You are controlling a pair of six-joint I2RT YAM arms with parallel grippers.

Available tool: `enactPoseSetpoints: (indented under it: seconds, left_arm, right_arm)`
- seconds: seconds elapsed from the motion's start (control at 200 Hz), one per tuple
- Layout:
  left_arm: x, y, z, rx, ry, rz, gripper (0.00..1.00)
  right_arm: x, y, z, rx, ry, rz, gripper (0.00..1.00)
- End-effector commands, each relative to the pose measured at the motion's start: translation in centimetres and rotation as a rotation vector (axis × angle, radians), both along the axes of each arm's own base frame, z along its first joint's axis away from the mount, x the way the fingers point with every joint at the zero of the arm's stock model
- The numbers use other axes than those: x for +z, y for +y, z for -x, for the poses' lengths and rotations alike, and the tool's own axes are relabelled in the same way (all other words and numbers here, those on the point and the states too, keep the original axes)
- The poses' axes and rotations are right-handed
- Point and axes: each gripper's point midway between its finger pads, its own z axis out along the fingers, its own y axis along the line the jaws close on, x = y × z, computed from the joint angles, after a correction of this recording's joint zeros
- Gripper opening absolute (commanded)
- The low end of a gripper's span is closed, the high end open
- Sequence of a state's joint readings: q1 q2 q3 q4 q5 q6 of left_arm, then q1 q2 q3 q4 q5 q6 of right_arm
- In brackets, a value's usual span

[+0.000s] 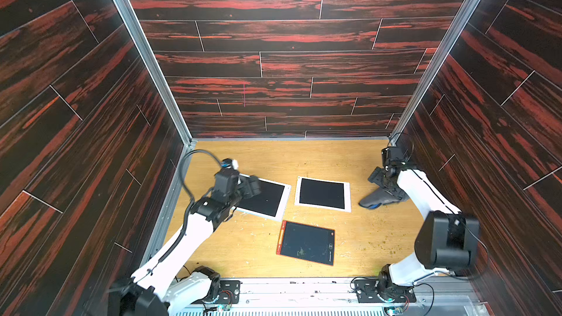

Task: Wipe the drawing tablet
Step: Place the cleaning item at the center of the board, then reset both arms

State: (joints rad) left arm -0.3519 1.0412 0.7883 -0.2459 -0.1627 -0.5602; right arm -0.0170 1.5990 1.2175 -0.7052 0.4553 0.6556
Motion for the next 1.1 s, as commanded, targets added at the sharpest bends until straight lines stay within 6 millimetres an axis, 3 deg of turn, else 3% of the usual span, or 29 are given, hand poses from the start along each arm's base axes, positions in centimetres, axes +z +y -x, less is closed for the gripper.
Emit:
enactPoseSetpoints:
  seconds: [0.0,0.06,0.12,0.251,0.361,0.481,0.636,0.752,0.892,1.092]
  left_arm:
    - [1.6,7.9,0.2,0.384,-0.160,-0.185,1.00]
    - [1.7,10.6,0.7,0.510,-0.205,-0.305,1.00]
    - [1.8,11.4,0.3,0.525,-0.246,-0.435,1.00]
    - [0.5,11.7,-1.1,0.494,-0.247,-0.616,1.00]
    - [-3.1,11.3,-3.2,0.420,-0.210,-0.714,1.00]
    - [-7.1,11.6,-4.2,0.369,-0.184,-0.686,1.00]
    - [-7.2,12.0,-4.2,0.337,-0.229,-0.666,1.00]
    - [-8.1,13.4,-3.7,0.365,-0.324,-0.565,1.00]
    - [-9.3,14.5,-3.4,0.391,-0.324,-0.505,1.00]
    - [-10.9,14.4,-6.3,0.263,-0.181,-0.437,1.00]
  right_arm:
    - [1.2,-2.7,-2.0,-0.090,-0.136,0.120,0.99]
    - [1.9,-3.6,-2.6,-0.096,-0.244,0.184,0.99]
    - [3.0,-3.1,-3.8,-0.011,-0.378,0.209,0.99]
    - [4.5,-2.6,-4.5,0.123,-0.614,0.333,0.99]
    - [3.4,-2.7,-4.8,0.186,-0.665,0.441,0.99]
    - [4.4,0.1,-6.2,0.376,-0.741,0.441,0.99]
    - [3.0,2.3,-4.7,0.503,-0.701,0.350,0.99]
    - [2.0,2.6,-2.5,0.497,-0.778,0.357,0.99]
    - [0.1,4.4,-1.7,0.596,-0.880,0.362,0.99]
    - [-0.9,4.3,-2.3,0.623,-0.832,0.284,0.99]
